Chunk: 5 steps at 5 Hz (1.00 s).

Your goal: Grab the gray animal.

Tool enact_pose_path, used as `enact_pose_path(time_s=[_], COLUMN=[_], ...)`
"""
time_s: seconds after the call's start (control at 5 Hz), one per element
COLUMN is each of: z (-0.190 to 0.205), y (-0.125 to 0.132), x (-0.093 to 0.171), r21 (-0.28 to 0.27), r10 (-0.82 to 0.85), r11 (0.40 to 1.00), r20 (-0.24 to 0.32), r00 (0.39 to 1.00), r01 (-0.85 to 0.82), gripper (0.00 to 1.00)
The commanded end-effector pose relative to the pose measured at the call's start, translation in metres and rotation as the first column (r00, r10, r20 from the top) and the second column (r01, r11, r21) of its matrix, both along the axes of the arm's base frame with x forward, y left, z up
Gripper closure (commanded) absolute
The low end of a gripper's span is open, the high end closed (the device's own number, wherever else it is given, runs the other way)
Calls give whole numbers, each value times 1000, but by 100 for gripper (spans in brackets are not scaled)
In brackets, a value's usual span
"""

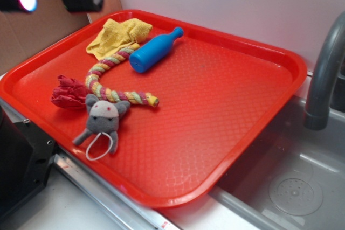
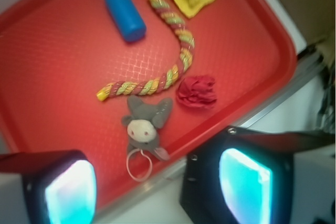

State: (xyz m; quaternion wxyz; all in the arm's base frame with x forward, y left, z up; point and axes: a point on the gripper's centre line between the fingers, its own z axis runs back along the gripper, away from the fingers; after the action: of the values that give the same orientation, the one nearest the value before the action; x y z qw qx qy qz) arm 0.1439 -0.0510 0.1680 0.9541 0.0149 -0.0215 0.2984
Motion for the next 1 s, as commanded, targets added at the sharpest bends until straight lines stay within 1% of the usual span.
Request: enact_pose_path(time_s=[0.0,0.2,0.4,0.6,0.8], z=[-50,-75,-100,-120,-135], y=[1,-4,-6,-20,-20], x=[13,12,13,12,10], r21=[-85,-40,-57,-29,-16], r10=[157,158,136,89,91], r11=[984,987,989,995,996], r20=[18,-8,-47,-61,-99], r00=[987,987,990,994,991], r01=[-155,-158,-138,-90,-93], gripper=[0,0,0,0,0])
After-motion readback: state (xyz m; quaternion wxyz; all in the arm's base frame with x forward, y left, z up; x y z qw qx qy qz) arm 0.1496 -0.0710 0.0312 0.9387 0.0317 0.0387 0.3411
